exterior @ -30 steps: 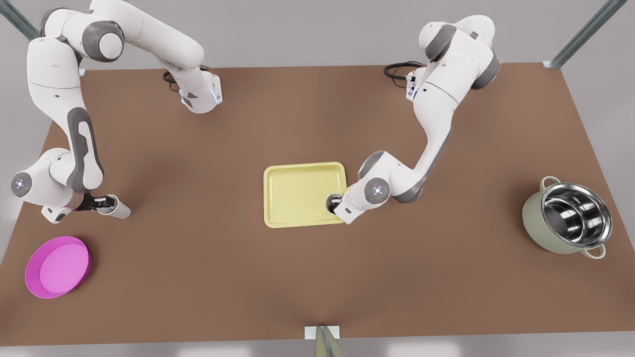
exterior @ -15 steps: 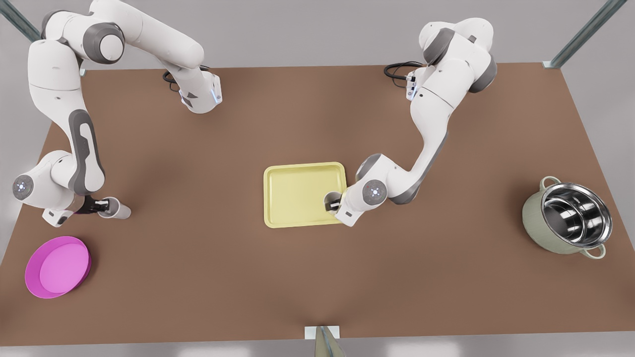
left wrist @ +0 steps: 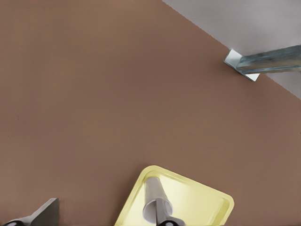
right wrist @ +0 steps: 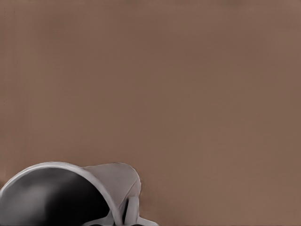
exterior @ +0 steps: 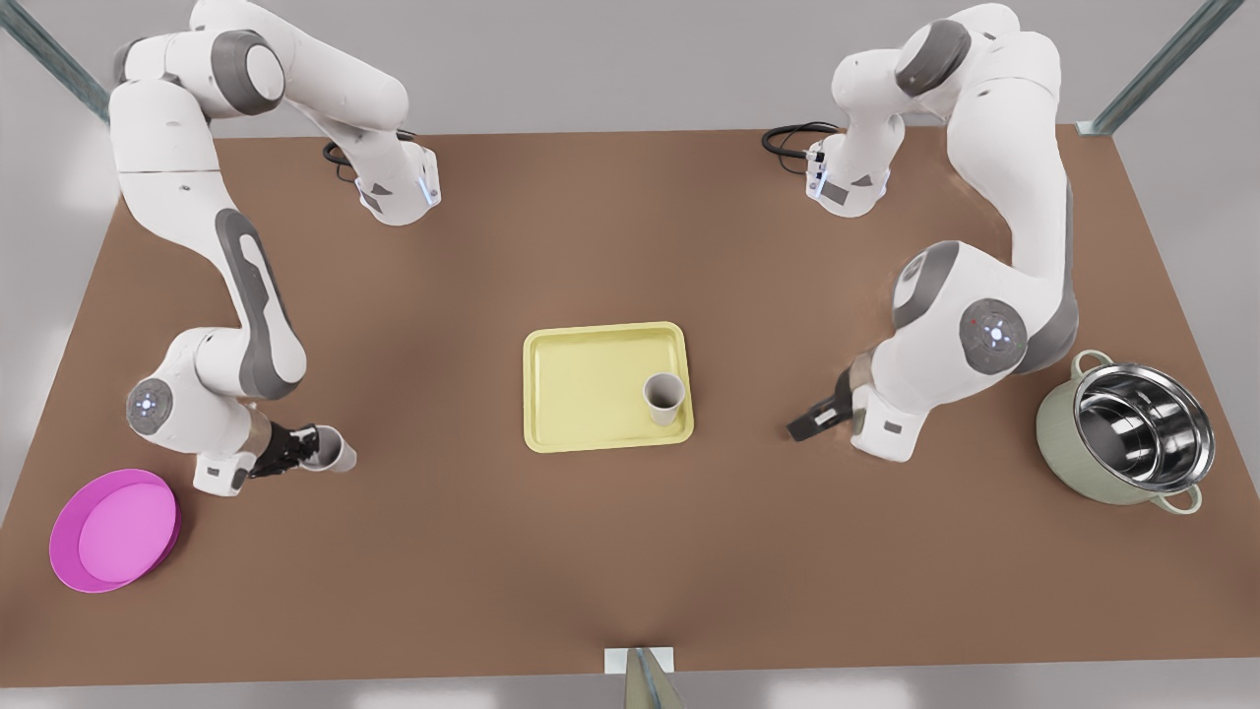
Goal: Use both arms to respectively pick up the white IKEA cups from the middle-left and middle-right positions, then place the white IKEA cups onto the middle-middle tray, ensuring that the cups remain upright and do not tip over
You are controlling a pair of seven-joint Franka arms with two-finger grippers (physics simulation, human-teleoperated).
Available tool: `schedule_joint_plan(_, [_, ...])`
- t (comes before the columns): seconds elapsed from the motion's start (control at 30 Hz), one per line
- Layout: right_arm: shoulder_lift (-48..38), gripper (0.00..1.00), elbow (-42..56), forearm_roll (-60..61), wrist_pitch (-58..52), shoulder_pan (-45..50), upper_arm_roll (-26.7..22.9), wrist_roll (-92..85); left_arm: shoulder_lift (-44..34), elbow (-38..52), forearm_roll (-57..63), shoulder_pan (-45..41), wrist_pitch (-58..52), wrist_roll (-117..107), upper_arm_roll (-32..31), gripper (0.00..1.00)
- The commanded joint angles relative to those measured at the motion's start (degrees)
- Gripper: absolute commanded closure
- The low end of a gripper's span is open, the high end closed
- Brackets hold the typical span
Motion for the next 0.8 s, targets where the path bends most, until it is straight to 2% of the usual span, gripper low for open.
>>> schedule_joint_plan(0.0, [-0.28, 0.79, 0.44, 0.33, -0.22, 3.72, 0.15, 8.60, -1.84, 1.97, 7.89, 9.20, -27.88, 27.03, -4.82, 0.00])
schedule_joint_plan(0.03, [-0.28, 0.79, 0.61, 0.24, -0.22, 6.53, 0.51, 12.29, -3.94, 1.19, 9.13, 12.64, -27.81, 40.93, -4.57, 0.00])
schedule_joint_plan(0.07, [-0.28, 0.79, 1.14, 0.24, -0.22, 9.26, 0.51, 15.19, -17.17, -15.35, 6.95, 7.75, -14.26, 47.90, 7.17, 0.00])
schedule_joint_plan(0.1, [-0.28, 0.79, 2.11, 0.24, -0.22, 11.81, 0.51, 17.75, -27.51, -30.11, 0.70, -4.92, -1.43, 48.09, 23.37, 0.00])
schedule_joint_plan(0.13, [-0.28, 0.79, 2.20, 0.24, -0.22, 13.74, 0.51, 20.47, -27.51, -28.70, -0.36, -7.92, -4.33, 48.35, 26.64, 0.00])
schedule_joint_plan(0.33, [-0.46, 0.79, 2.99, 0.24, 0.13, 23.85, 0.77, 32.87, -23.64, -26.24, -1.49, -7.57, -5.92, 48.27, 26.20, 0.00])
schedule_joint_plan(0.5, [1.30, 0.79, 2.99, 0.24, 2.77, 28.51, 0.86, 37.61, -21.00, -26.15, -4.40, -8.10, 0.06, 48.35, 26.03, 0.00])
schedule_joint_plan(0.77, [2.88, 0.79, 2.20, 0.33, 7.25, 33.43, 0.77, 44.21, -20.22, -26.15, -4.67, -7.92, 0.06, 48.27, 26.03, 0.00])
